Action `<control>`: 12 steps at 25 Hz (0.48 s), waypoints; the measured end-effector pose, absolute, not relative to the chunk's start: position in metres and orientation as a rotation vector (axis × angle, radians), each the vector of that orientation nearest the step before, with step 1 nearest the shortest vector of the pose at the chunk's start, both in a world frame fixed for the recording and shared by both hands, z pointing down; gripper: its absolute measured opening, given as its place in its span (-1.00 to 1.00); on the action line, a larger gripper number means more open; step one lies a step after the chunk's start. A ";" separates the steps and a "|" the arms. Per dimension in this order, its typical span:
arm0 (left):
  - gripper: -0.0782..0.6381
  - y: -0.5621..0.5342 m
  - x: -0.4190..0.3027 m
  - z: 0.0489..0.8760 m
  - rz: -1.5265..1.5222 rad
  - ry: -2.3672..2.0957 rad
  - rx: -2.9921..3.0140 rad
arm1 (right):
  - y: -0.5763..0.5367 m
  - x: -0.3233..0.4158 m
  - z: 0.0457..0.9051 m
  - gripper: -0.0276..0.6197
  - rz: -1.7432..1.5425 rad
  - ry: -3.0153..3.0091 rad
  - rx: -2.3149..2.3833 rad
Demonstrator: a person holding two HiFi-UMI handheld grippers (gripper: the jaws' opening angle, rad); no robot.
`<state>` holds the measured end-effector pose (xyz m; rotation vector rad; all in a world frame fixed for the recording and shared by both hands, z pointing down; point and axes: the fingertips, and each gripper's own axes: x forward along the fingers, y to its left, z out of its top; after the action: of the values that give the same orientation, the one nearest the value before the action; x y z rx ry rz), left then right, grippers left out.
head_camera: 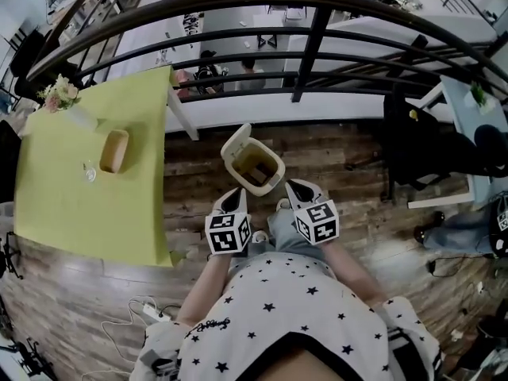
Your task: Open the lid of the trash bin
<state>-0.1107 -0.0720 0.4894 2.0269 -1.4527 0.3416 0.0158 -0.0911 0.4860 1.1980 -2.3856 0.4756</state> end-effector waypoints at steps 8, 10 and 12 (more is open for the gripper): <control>-0.75 -0.072 -0.107 0.479 0.329 -1.443 2.062 | -0.086 0.026 0.472 -0.93 0.462 -2.402 1.215; -0.75 -0.073 -0.108 0.478 0.325 -1.445 2.062 | -0.086 0.025 0.471 -0.93 0.464 -2.404 1.211; -0.75 -0.074 -0.109 0.478 0.324 -1.445 2.062 | -0.087 0.025 0.471 -0.93 0.443 -2.390 1.223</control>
<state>-0.1088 -0.0738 0.4782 2.0621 -1.4446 0.3244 0.0253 -0.0867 0.4708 1.2226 -2.3901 0.4425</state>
